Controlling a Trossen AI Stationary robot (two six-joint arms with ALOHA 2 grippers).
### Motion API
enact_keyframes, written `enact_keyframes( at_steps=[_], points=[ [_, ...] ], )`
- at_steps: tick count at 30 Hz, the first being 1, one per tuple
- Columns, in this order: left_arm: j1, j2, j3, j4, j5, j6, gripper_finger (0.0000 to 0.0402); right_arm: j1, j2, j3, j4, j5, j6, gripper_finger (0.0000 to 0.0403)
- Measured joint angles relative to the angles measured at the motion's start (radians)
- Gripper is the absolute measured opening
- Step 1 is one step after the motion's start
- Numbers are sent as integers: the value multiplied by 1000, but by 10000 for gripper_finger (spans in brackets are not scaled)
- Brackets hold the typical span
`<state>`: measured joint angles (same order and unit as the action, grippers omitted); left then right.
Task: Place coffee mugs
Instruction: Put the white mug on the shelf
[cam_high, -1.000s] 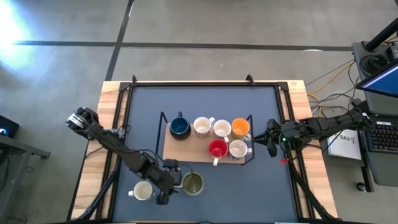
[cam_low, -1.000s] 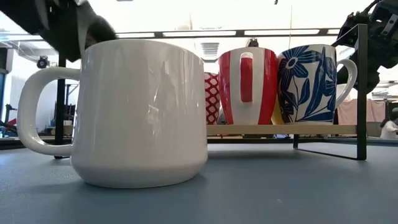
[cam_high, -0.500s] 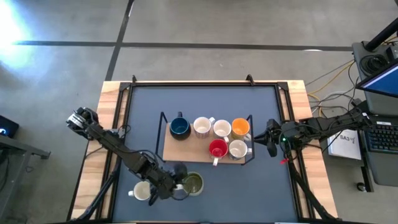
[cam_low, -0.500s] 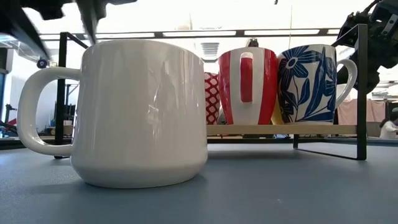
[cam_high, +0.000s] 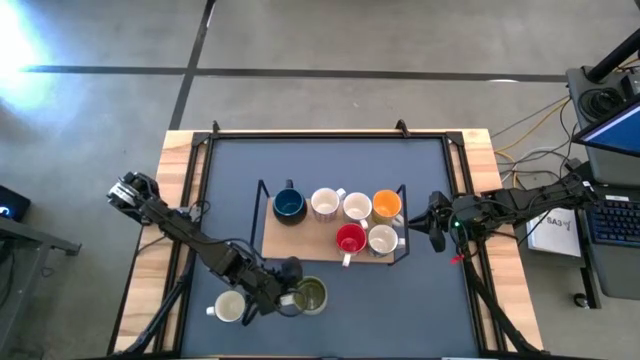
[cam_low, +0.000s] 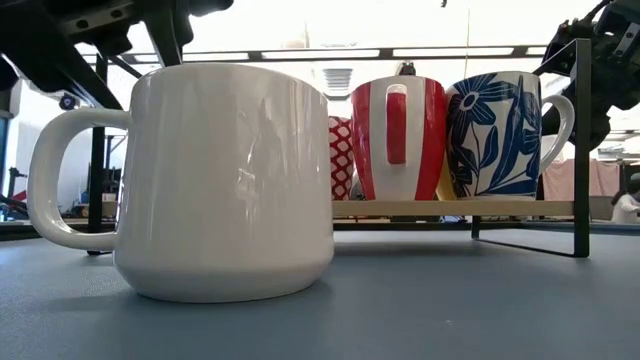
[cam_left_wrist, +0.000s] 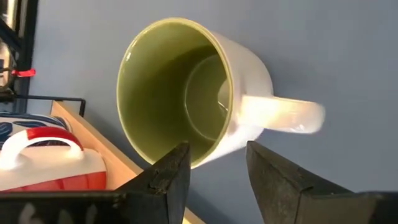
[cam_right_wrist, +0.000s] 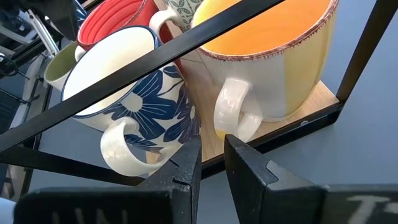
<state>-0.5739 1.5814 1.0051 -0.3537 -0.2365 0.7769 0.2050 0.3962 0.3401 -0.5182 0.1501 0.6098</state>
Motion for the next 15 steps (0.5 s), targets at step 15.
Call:
enact_keyframes(
  at_steps=[15],
  points=[
    [0, 42, -33, 92, 18, -3, 110, 0, 0, 0, 0, 0, 0, 59]
  ],
)
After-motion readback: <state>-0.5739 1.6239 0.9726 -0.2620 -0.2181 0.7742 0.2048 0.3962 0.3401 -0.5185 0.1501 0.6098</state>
